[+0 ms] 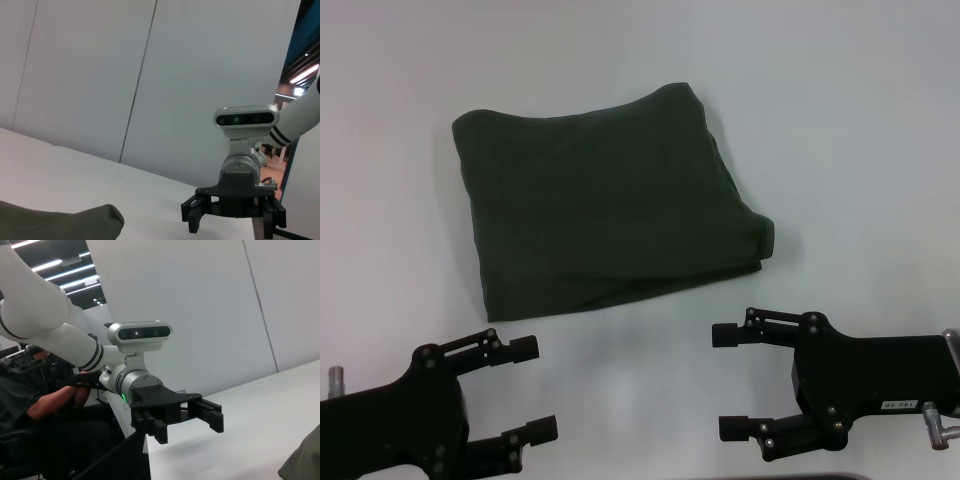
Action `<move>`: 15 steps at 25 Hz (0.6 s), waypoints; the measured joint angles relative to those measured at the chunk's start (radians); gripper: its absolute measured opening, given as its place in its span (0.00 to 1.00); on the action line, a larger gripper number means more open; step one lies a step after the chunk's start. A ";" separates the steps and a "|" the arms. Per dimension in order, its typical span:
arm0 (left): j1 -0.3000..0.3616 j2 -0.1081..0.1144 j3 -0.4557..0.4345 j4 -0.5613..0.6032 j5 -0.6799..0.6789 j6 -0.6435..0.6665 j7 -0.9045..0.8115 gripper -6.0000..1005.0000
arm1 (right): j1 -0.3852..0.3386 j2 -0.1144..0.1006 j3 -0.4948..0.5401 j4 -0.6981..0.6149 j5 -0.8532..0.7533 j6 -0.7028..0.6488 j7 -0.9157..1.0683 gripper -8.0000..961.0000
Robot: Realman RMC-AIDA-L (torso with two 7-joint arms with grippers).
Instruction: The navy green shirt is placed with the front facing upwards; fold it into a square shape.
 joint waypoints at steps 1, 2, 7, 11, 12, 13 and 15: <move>0.000 0.000 0.000 0.000 0.000 -0.001 0.000 0.75 | 0.001 0.000 0.000 0.000 0.000 0.000 0.000 0.96; 0.000 0.000 0.000 0.000 0.000 -0.002 0.000 0.75 | 0.001 0.000 0.000 0.000 0.000 0.000 0.000 0.96; 0.000 0.000 0.000 0.000 0.000 -0.003 0.000 0.75 | 0.004 0.000 0.000 0.004 0.000 0.004 0.001 0.96; 0.000 0.000 0.000 0.000 0.000 -0.007 0.000 0.75 | 0.005 0.000 0.004 0.007 0.000 0.005 0.001 0.96; 0.000 0.000 0.000 0.000 0.000 -0.007 0.000 0.75 | 0.005 0.000 0.004 0.007 0.000 0.005 0.001 0.96; 0.000 0.000 0.000 0.000 0.000 -0.007 0.000 0.75 | 0.005 0.001 0.004 0.008 0.000 0.005 0.001 0.96; 0.000 0.000 0.000 0.000 0.000 -0.007 0.000 0.75 | 0.007 0.001 0.004 0.008 0.000 0.005 0.001 0.96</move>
